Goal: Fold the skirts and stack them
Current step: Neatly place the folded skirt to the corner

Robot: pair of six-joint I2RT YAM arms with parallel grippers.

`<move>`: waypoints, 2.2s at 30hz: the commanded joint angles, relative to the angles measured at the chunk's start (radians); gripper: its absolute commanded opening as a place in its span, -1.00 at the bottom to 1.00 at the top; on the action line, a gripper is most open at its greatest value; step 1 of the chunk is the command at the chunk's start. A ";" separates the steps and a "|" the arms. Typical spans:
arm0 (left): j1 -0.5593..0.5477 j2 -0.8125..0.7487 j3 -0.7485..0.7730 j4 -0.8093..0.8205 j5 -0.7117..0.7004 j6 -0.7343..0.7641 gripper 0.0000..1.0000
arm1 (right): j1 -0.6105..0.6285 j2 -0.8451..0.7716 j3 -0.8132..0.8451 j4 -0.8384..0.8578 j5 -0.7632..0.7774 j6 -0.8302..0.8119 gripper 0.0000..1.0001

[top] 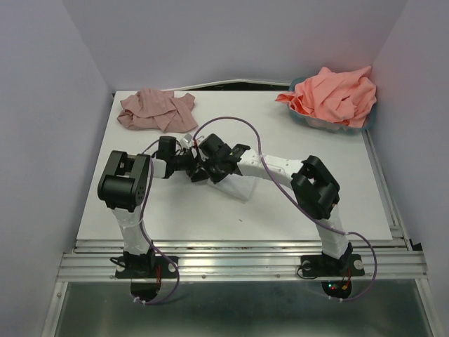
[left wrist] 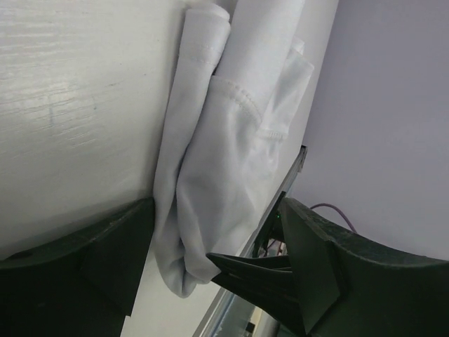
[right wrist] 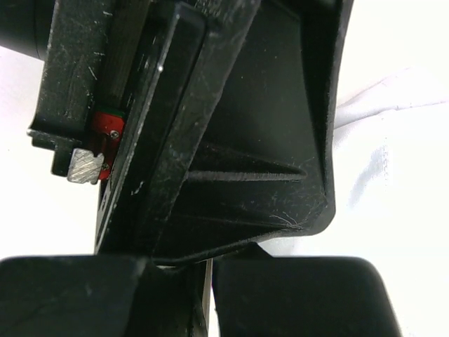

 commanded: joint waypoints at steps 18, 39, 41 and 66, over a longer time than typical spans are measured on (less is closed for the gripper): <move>-0.071 0.149 0.027 -0.062 0.003 -0.003 0.40 | -0.004 -0.117 -0.034 0.203 0.123 0.040 -0.99; -0.046 0.143 0.410 -0.534 -0.338 0.417 -1.00 | -0.269 -0.224 -0.036 0.104 -0.097 0.046 0.65; -0.063 0.154 0.548 -0.620 -0.436 0.530 -1.00 | -0.321 -0.276 -0.055 0.105 -0.090 0.022 0.85; -0.027 0.338 1.351 -0.852 -0.717 1.000 -1.00 | -0.395 -0.353 -0.158 0.108 -0.038 -0.018 1.00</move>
